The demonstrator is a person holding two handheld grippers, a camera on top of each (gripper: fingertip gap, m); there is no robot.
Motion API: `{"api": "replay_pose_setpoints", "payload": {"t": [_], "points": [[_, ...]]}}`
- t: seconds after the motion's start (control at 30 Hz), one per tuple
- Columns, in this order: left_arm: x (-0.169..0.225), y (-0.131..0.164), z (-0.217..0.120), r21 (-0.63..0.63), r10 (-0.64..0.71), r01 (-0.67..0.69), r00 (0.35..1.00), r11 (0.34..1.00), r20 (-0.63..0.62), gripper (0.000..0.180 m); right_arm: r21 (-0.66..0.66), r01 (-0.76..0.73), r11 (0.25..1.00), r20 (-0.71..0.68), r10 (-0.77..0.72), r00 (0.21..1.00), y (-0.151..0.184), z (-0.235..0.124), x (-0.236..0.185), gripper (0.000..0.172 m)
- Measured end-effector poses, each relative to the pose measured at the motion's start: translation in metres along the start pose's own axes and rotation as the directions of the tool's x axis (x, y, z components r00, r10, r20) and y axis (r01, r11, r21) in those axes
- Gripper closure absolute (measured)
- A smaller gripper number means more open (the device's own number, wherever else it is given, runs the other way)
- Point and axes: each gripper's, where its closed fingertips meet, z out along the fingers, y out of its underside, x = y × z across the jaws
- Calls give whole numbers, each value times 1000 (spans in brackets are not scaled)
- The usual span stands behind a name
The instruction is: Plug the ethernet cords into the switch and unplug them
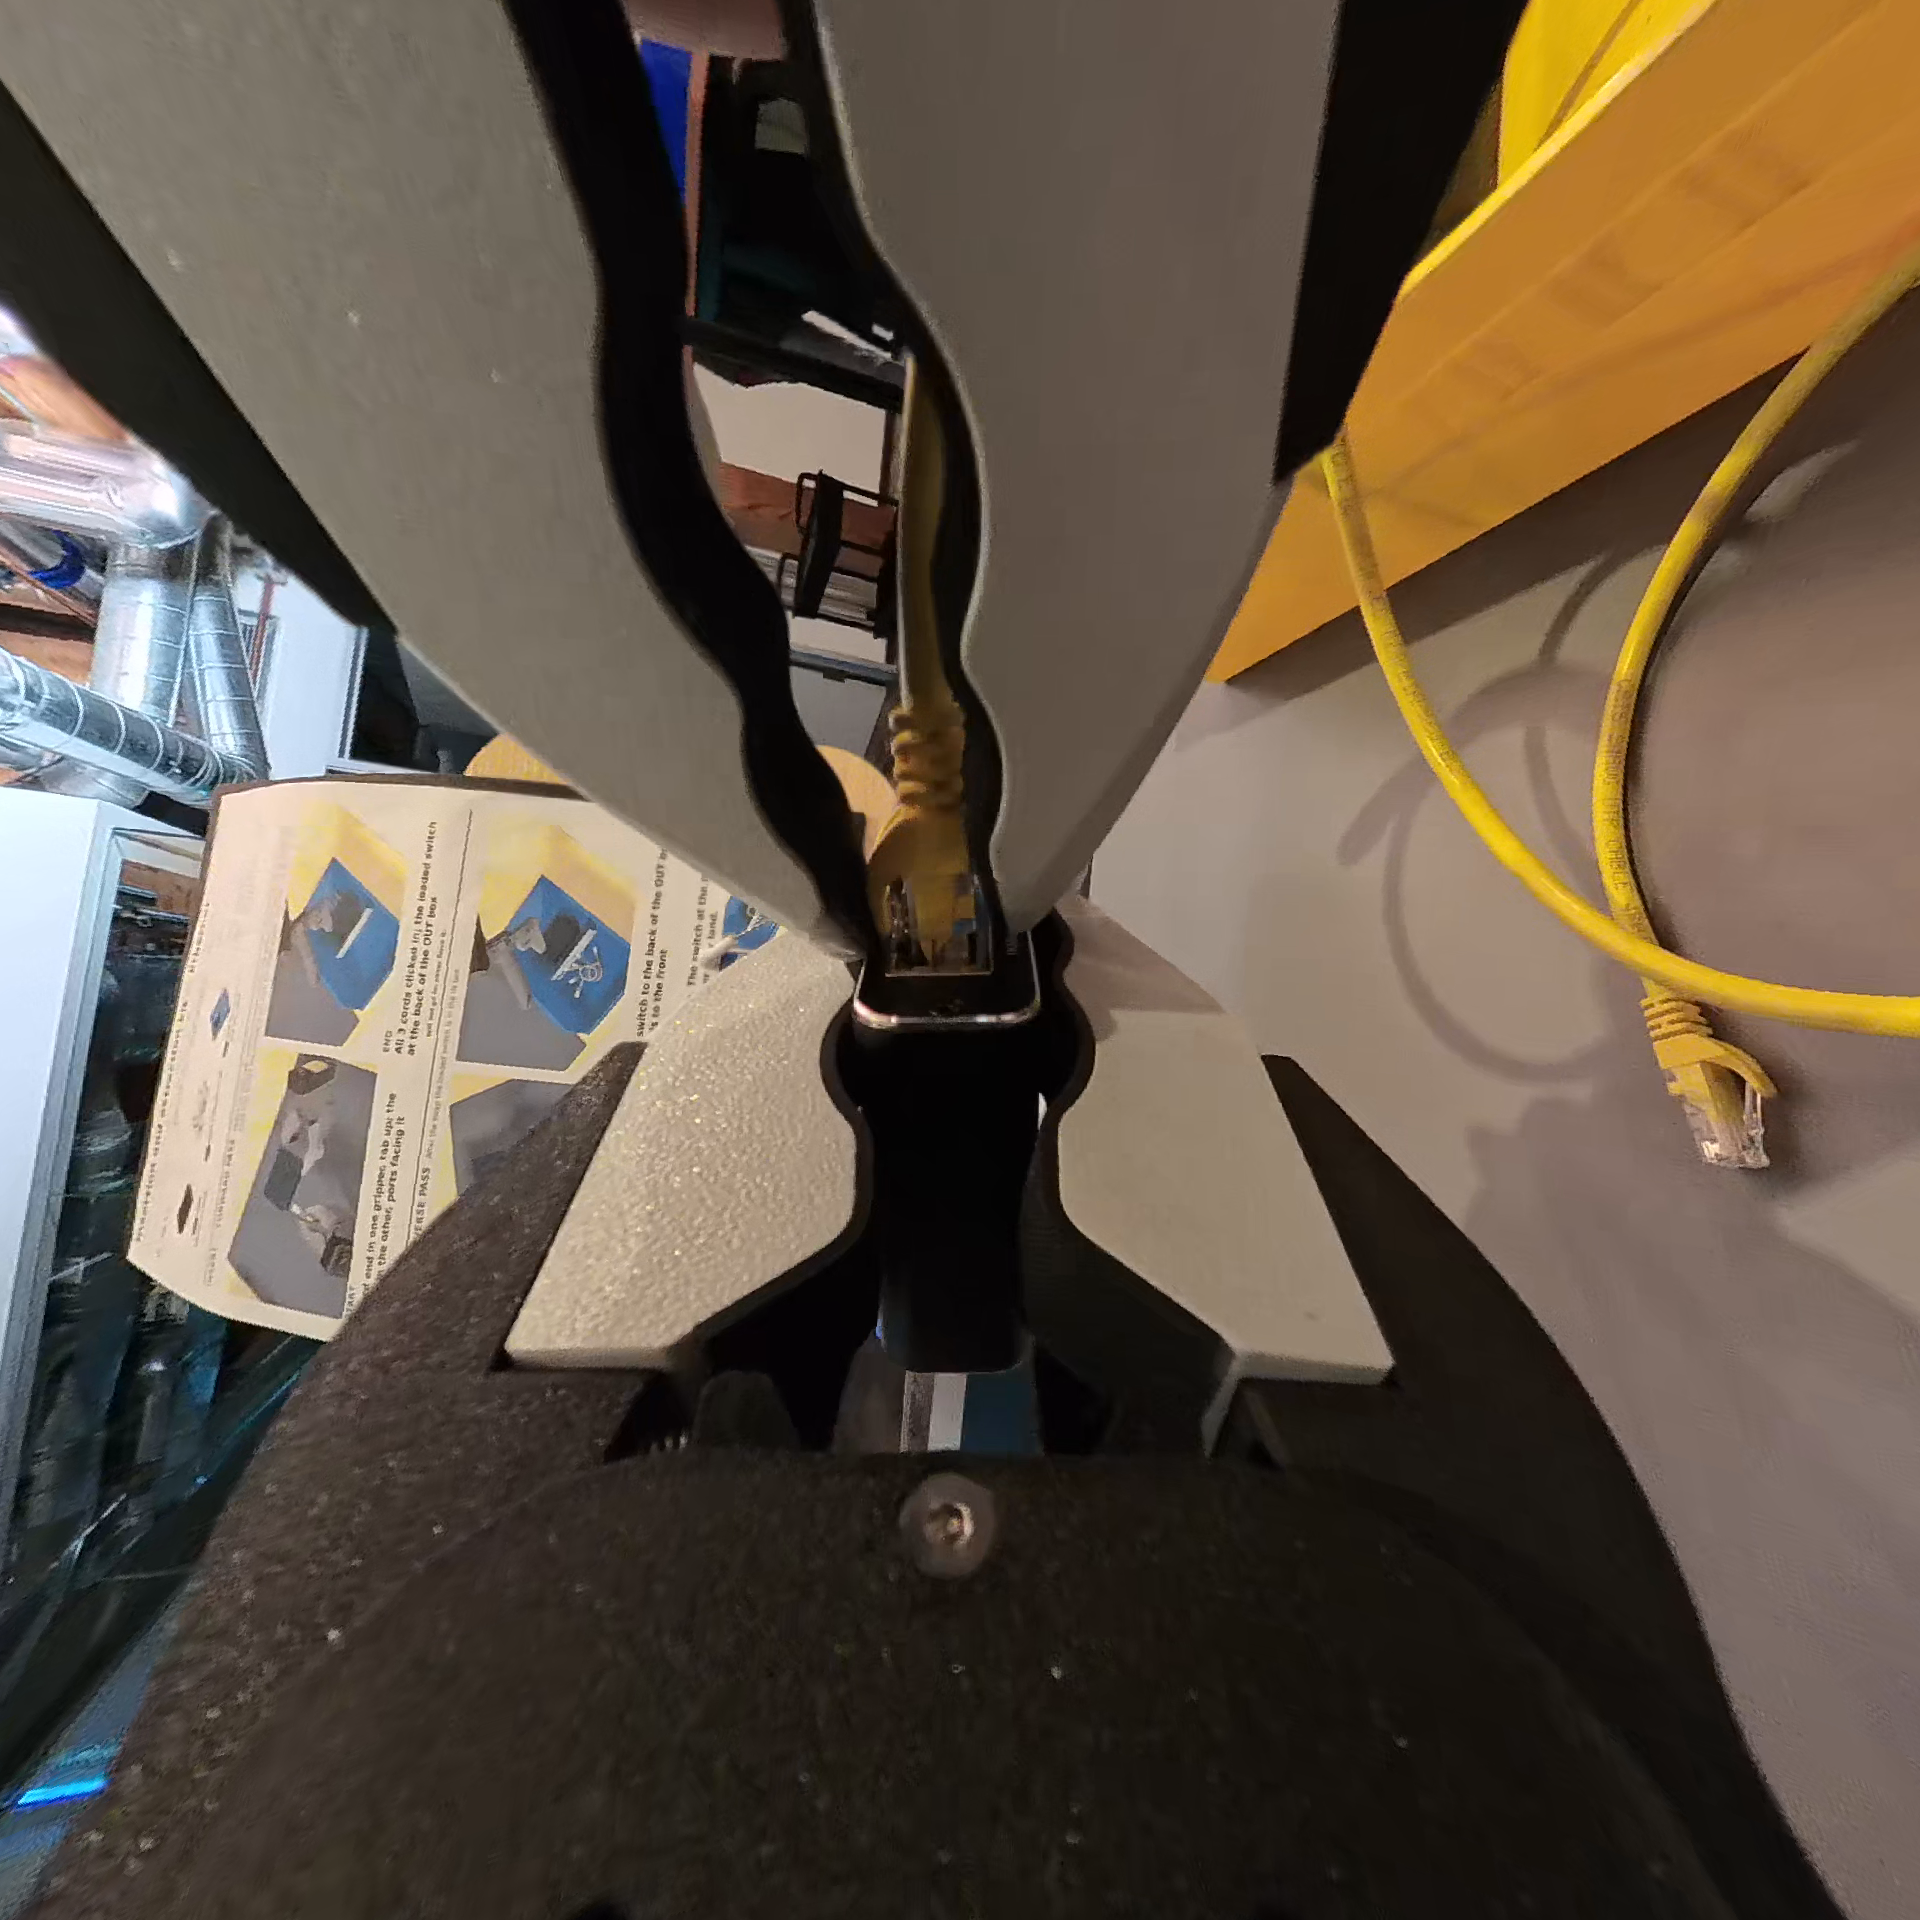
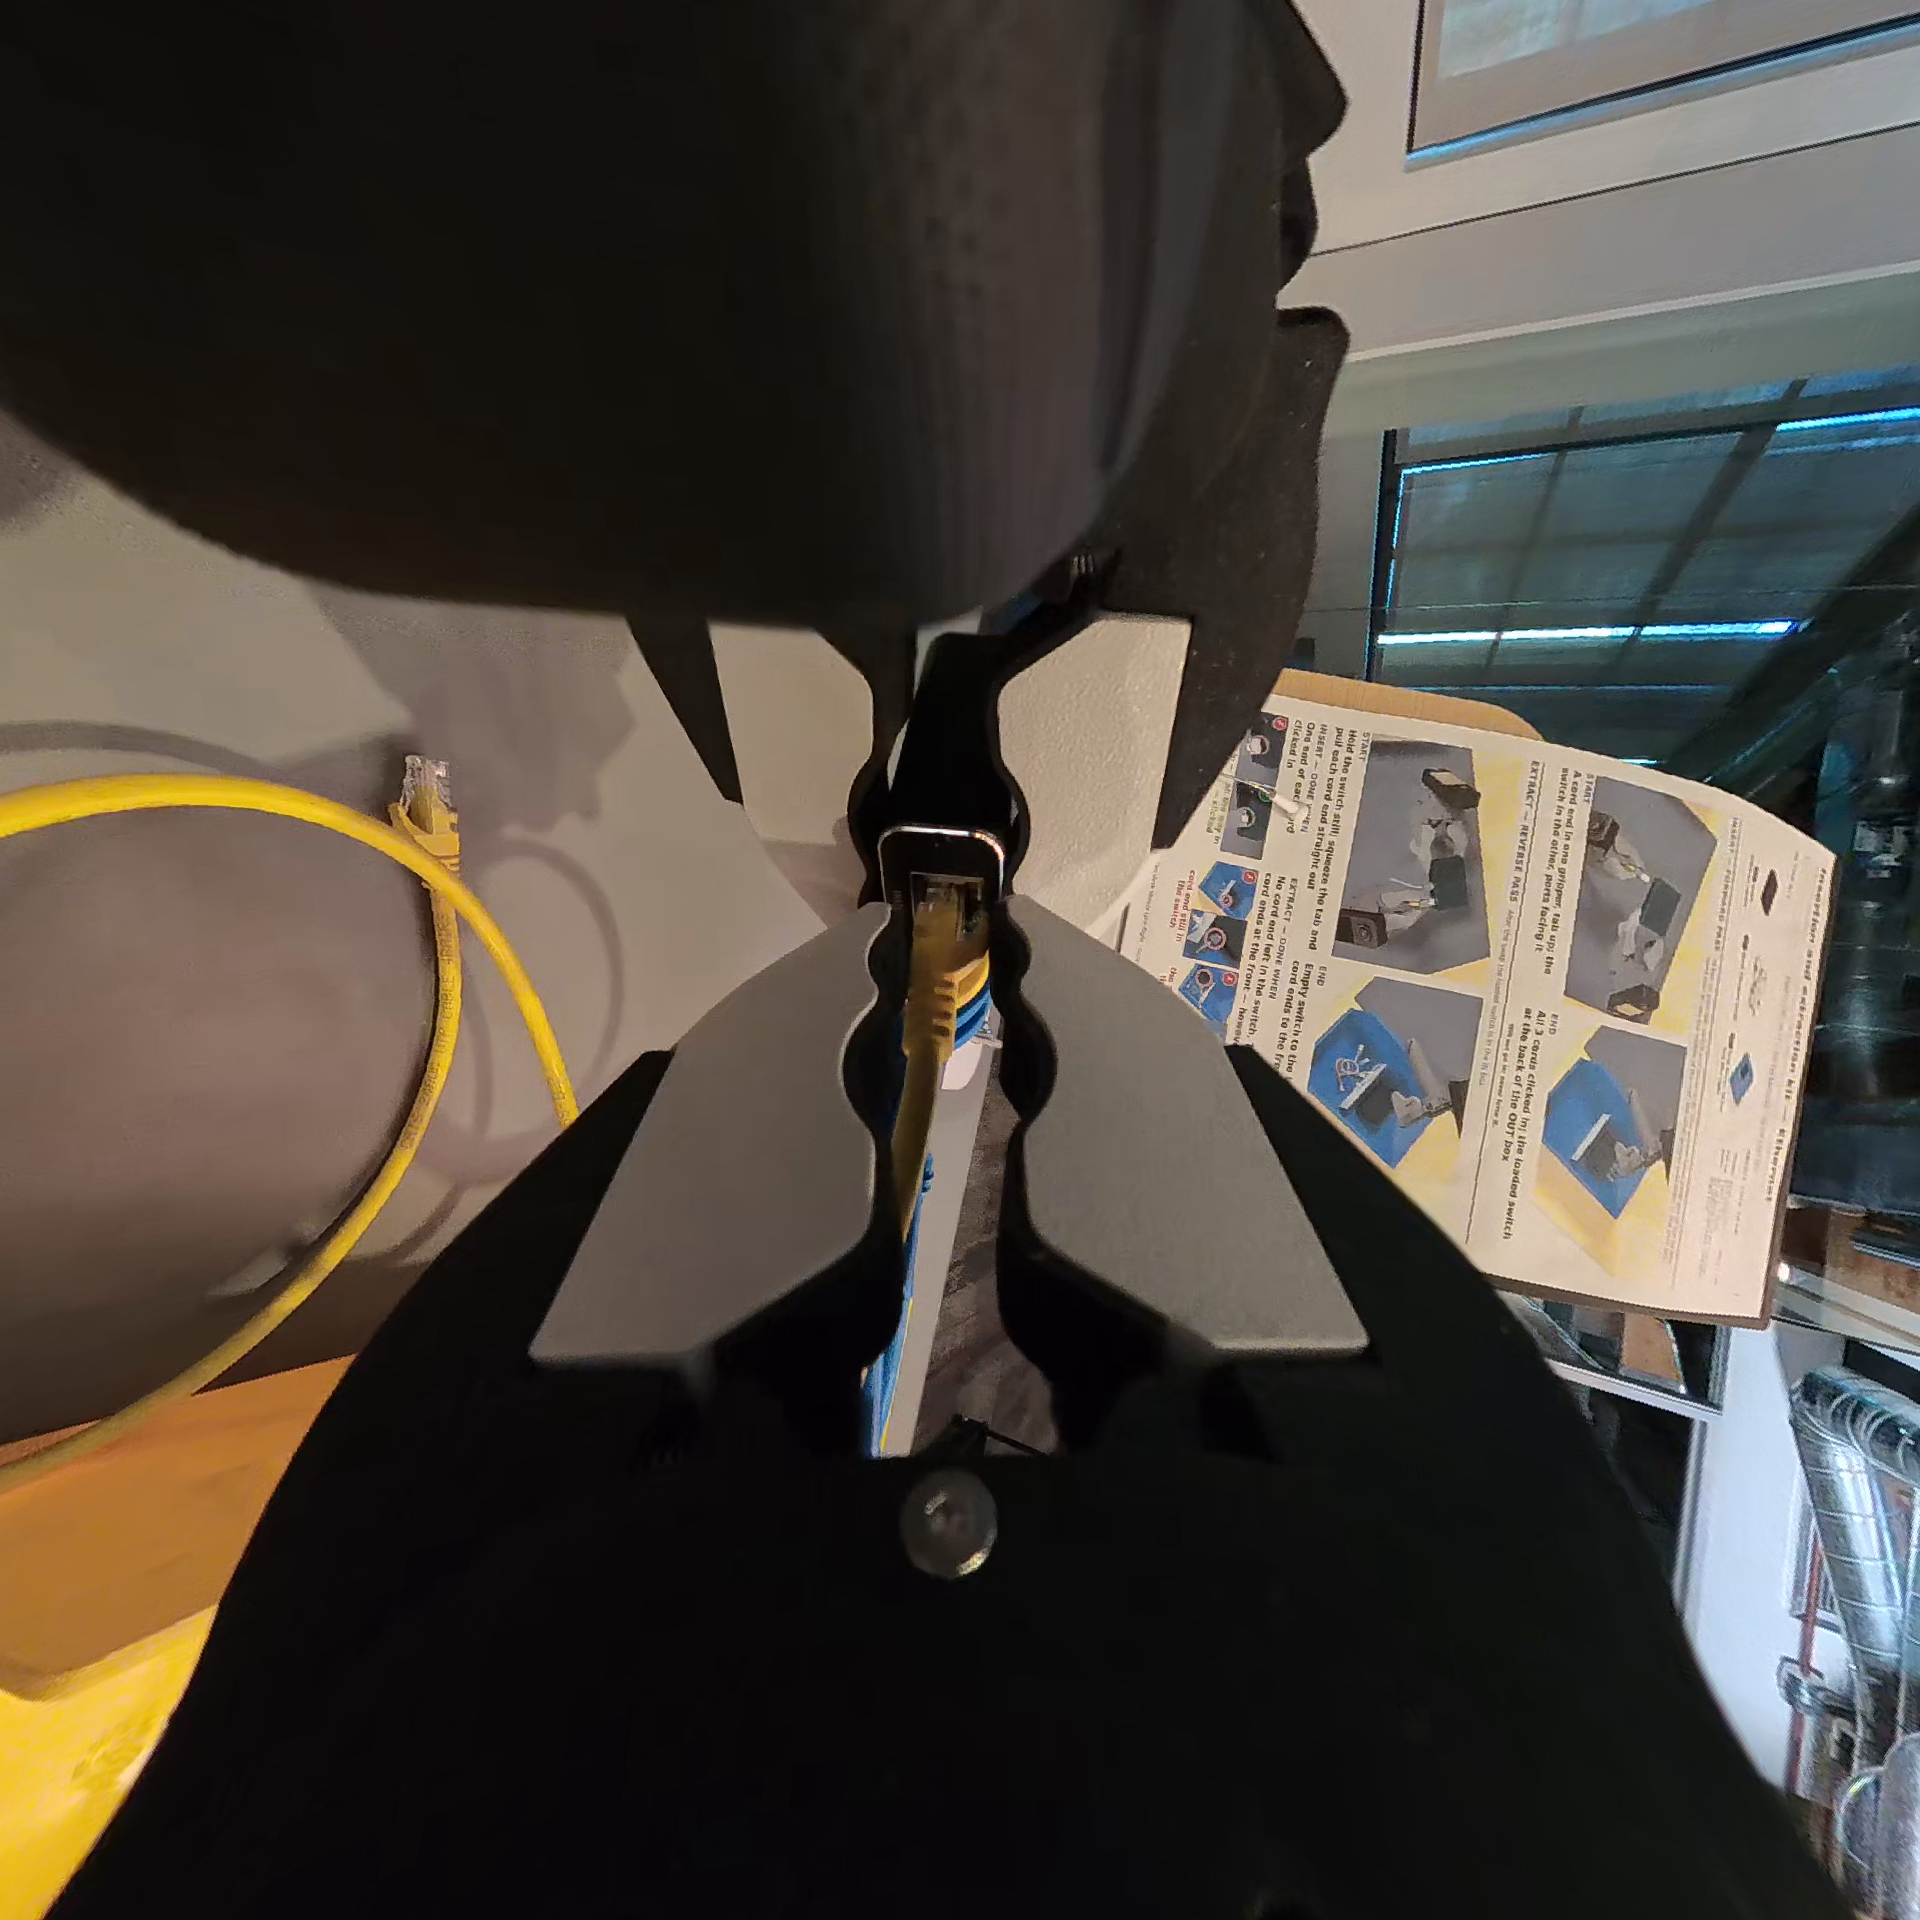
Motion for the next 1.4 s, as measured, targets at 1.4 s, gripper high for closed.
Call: {"api": "replay_pose_setpoints", "payload": {"t": [1.4], "points": [[44,-5,11,46,80,-74,987,996,-141,153,-164,-20,986,253,61,966,12,-1,-45,155]]}}
